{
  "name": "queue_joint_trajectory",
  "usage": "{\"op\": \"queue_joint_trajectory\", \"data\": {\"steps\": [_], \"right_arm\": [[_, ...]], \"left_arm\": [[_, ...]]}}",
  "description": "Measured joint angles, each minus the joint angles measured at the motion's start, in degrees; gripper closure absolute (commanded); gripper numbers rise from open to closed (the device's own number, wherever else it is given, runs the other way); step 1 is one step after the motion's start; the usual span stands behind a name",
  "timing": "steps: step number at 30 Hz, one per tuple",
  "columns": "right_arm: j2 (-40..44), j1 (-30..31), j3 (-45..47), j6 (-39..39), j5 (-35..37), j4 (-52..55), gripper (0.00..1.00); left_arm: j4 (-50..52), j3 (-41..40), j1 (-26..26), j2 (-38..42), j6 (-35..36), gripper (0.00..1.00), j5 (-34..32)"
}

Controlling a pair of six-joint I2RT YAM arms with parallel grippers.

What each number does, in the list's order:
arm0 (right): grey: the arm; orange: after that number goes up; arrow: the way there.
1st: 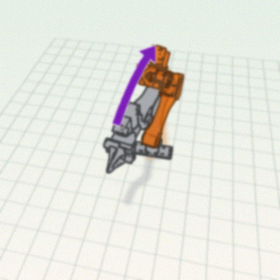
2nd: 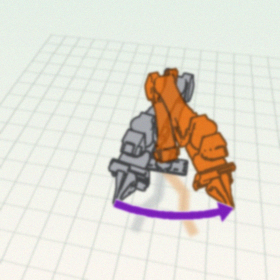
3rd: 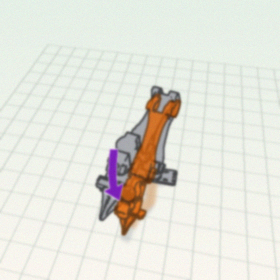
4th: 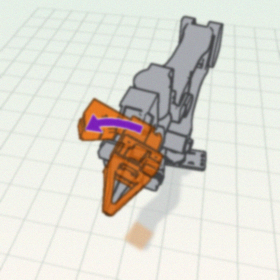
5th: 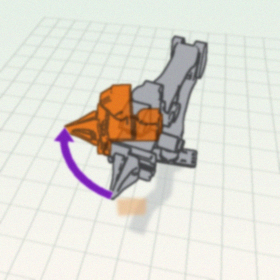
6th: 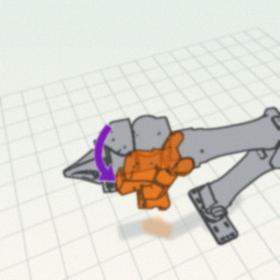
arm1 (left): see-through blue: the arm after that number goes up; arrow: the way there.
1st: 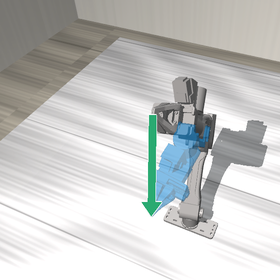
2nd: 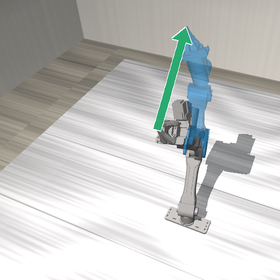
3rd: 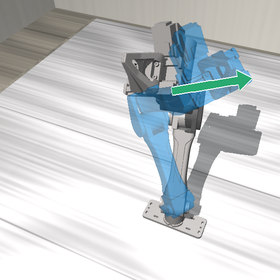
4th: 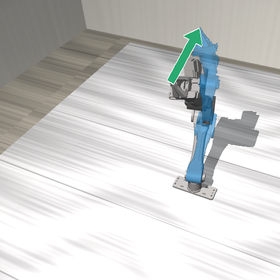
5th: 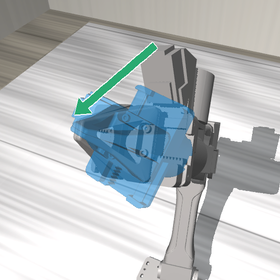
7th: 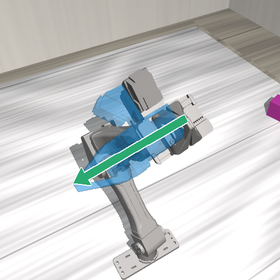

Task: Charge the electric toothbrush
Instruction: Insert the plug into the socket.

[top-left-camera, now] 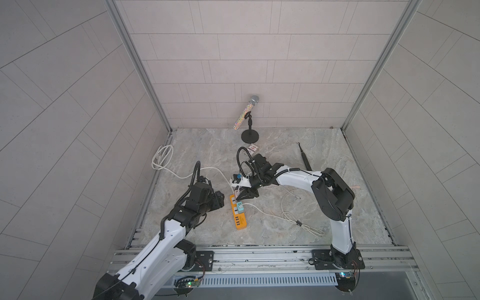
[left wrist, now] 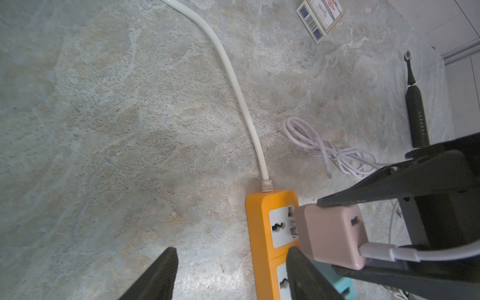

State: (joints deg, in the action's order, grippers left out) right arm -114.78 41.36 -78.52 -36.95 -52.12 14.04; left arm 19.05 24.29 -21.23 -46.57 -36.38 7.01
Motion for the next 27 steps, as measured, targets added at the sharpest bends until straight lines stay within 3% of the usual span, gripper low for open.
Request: {"op": "queue_joint_trajectory", "data": {"steps": [27], "right_arm": [[0.0, 1.6, 1.0, -5.7, 6.8, 1.0, 0.79]], "left_arm": [[-0.3, 0.0, 0.0, 0.0, 0.0, 0.28, 0.3]]}}
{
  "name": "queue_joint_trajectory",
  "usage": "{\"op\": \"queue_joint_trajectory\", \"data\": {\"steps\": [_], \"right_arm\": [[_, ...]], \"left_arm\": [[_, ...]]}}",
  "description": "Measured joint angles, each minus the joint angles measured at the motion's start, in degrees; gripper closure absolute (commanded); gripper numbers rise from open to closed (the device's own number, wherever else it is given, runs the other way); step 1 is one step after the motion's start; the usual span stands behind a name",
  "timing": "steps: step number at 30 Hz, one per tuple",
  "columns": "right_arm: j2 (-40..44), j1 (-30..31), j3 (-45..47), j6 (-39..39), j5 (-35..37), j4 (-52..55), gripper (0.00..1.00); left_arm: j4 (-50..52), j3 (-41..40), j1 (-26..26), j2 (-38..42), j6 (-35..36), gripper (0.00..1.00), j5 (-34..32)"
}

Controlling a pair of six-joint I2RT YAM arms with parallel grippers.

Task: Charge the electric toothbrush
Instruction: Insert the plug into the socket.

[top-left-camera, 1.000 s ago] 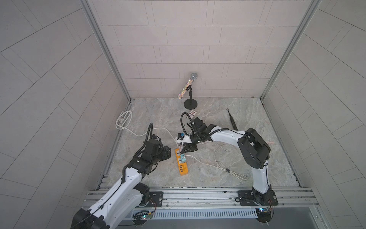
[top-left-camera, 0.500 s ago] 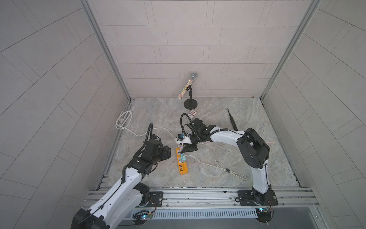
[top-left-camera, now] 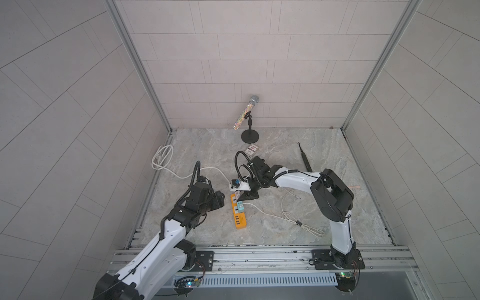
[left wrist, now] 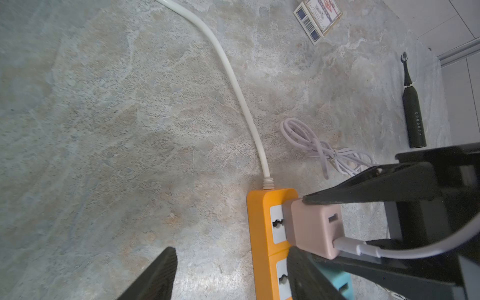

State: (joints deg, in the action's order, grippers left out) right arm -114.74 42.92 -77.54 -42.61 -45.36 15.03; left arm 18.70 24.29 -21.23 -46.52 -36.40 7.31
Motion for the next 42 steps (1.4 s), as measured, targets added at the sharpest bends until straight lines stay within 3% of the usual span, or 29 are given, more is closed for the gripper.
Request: {"op": "queue_joint_trajectory", "data": {"steps": [6, 20, 26, 28, 42], "right_arm": [[1.2, 0.6, 2.4, 1.8, 1.4, -2.7, 0.77], [1.5, 1.0, 2.4, 6.0, 4.4, -3.5, 0.46], [1.5, 0.6, 3.3, 6.3, 5.6, -3.4, 0.41], [1.6, 0.4, 3.6, 6.5, 5.8, -3.7, 0.32], [11.9, -1.9, 11.2, 7.6, 6.2, -4.0, 0.25]], "left_arm": [[0.0, 0.0, 0.0, 0.0, 0.0, 0.28, 0.3], [-0.4, 0.0, 0.0, 0.0, -0.1, 0.28, 1.0], [-0.4, 0.8, 0.0, 0.4, -0.2, 0.28, 1.0], [-0.4, 0.8, 0.0, 0.8, -0.2, 0.28, 1.0], [-0.4, 2.4, 0.0, 0.9, 0.0, 0.28, 1.9]]}}
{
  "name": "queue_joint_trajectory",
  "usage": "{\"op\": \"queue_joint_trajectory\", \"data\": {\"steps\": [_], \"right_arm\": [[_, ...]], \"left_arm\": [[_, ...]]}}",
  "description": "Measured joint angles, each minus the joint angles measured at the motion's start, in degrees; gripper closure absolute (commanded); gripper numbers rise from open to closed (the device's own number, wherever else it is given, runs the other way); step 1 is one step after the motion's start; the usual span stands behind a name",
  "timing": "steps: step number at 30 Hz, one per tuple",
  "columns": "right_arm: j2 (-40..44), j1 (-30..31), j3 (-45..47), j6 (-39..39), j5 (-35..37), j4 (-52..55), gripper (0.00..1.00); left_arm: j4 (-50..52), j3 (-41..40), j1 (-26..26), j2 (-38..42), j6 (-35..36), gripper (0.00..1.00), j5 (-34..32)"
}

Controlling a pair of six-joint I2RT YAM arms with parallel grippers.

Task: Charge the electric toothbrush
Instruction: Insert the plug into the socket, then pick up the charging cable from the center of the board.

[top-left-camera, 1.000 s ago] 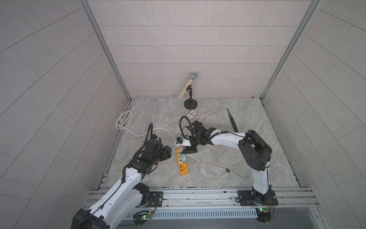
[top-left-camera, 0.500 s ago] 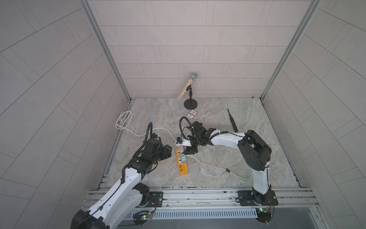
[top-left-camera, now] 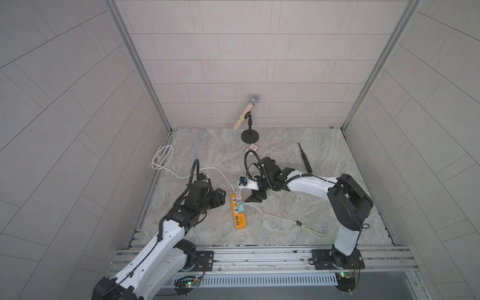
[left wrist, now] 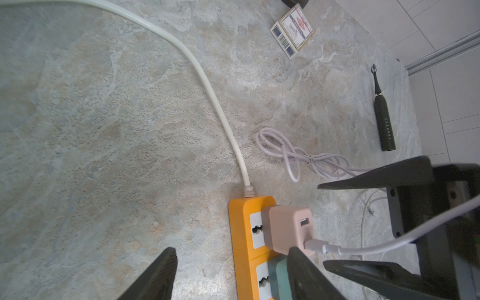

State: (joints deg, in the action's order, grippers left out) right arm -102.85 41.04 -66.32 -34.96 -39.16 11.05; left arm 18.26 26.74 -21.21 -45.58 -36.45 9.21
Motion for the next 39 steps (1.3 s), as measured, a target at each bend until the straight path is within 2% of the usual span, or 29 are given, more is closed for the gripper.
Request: {"op": "queue_joint_trajectory", "data": {"steps": [4, 11, 19, 24, 30, 31, 36, 39], "right_arm": [[4.5, -0.2, 2.8, 1.8, 0.2, 0.6, 0.24], [12.4, -0.9, 5.8, 5.6, 1.0, 1.5, 0.21], [9.9, 2.4, 4.4, 8.3, 3.3, 0.8, 0.23], [9.7, 2.5, 4.4, 9.7, 4.9, 1.2, 0.22], [15.5, 2.2, 8.9, 13.7, 7.5, 2.4, 0.20], [17.1, 2.1, 9.6, 14.9, 8.2, 2.9, 0.15], [24.3, 1.6, 10.1, 22.2, 13.5, 6.4, 0.05], [26.5, 1.1, 8.3, 26.7, 18.9, 11.2, 0.01]], "left_arm": [[0.0, 1.8, 0.0, -0.6, 0.2, 0.23, 0.2], [-0.4, 3.8, 0.0, -0.7, 1.0, 0.23, -0.3], [-0.9, 4.1, 0.0, -0.2, 0.7, 0.23, 0.3], [-0.8, 4.2, 0.0, 1.6, 0.3, 0.23, 0.6], [-1.0, 5.0, 0.0, 1.5, 0.3, 0.23, 1.3], [-1.1, 5.1, 0.0, 1.4, 0.3, 0.23, 1.5], [-1.4, 5.9, 0.0, 1.2, 0.5, 0.21, 1.7], [-1.8, 6.5, 0.0, 1.2, 0.9, 0.15, 1.7]]}}
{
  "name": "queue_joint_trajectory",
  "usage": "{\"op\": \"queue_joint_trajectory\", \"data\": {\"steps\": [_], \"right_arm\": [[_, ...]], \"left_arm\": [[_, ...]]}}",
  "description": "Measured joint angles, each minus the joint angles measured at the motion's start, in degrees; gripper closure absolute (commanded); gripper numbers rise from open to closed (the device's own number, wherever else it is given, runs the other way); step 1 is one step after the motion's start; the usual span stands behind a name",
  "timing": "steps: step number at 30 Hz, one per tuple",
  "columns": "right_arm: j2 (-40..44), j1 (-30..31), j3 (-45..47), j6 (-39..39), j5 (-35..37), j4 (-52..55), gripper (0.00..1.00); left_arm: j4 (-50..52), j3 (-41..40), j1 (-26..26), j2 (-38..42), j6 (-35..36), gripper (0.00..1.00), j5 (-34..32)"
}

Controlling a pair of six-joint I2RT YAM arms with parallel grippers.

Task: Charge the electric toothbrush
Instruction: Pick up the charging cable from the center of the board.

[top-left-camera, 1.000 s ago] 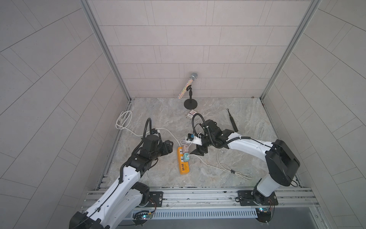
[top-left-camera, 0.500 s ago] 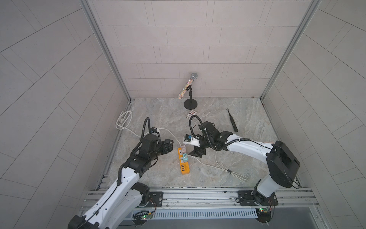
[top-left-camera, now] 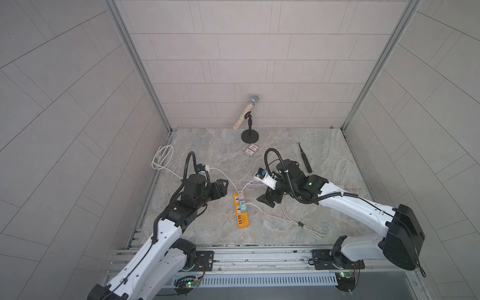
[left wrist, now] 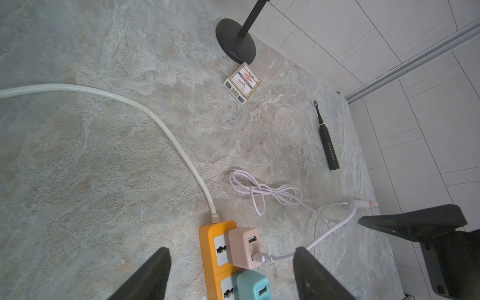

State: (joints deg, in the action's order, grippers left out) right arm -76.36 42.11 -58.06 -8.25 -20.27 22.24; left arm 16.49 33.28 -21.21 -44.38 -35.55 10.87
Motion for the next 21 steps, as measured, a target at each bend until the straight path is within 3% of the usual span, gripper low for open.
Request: {"op": "queue_joint_trajectory", "data": {"steps": [7, 14, 17, 21], "right_arm": [[3.7, -8.0, -3.8, 13.4, 7.6, 7.5, 0.00], [7.0, -19.0, -7.5, 26.4, 14.4, 14.0, 0.00], [7.4, -22.5, -8.1, 30.3, 15.2, 17.4, 0.00], [11.0, -28.4, -4.7, 35.9, 14.6, 21.4, 0.00]], "left_arm": [[-1.5, 4.4, 0.0, -3.7, 2.6, 0.01, -0.1], [-2.6, 10.6, -0.5, -9.0, 6.3, 0.00, 1.8], [-2.8, 13.4, -2.6, -10.9, 8.7, 0.00, 2.1], [-1.9, 18.6, -9.0, -15.2, 14.6, 0.00, 2.3]]}}
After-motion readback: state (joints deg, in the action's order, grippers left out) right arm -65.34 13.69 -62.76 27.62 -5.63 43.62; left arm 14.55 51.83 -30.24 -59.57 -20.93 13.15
